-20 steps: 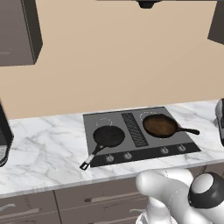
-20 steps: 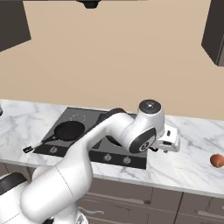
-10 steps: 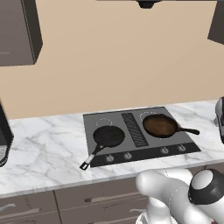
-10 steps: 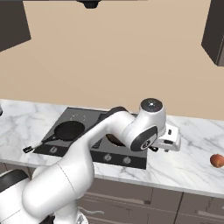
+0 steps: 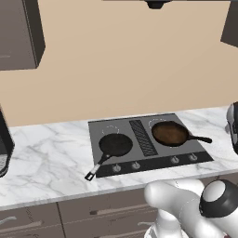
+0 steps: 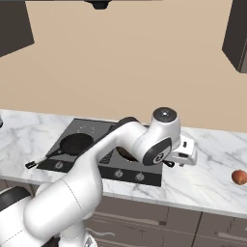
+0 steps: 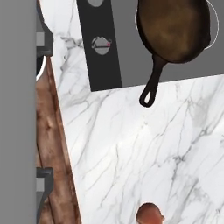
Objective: Place both pans onto different burners. Then place the onion and the chicken drumstick on different pans.
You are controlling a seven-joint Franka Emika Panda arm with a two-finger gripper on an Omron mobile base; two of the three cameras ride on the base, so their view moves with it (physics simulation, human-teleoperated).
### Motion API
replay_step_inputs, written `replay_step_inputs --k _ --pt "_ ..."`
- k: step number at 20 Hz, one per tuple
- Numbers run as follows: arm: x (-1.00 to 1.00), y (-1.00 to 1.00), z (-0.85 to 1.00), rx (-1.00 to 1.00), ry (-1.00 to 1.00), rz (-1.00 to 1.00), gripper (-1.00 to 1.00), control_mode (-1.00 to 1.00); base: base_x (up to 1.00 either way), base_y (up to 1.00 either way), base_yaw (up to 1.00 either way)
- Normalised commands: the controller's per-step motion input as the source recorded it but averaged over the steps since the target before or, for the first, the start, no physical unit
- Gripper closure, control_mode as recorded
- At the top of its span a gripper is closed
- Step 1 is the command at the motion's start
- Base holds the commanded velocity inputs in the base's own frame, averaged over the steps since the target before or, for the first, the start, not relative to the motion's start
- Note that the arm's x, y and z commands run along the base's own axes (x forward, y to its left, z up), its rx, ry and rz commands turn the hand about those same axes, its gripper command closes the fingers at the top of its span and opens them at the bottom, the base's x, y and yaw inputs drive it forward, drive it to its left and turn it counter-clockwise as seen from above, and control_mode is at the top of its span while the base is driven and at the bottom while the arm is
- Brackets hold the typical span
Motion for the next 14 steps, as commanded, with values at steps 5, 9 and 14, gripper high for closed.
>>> replay_step_inputs --k 5,9,14 --pt "0.01 0.03 -0.01 0.0 0.01 0.0 -1.0 1.0 0.0 -0.03 0.0" --pt "0.0 0.0 0.0 0.0 0.0 0.0 -1.0 1.0 -0.21 -0.41 0.0" --pt "0.0 0.0 0.0 0.0 0.0 0.0 -1.0 1.0 -0.28 -0.78 0.0"
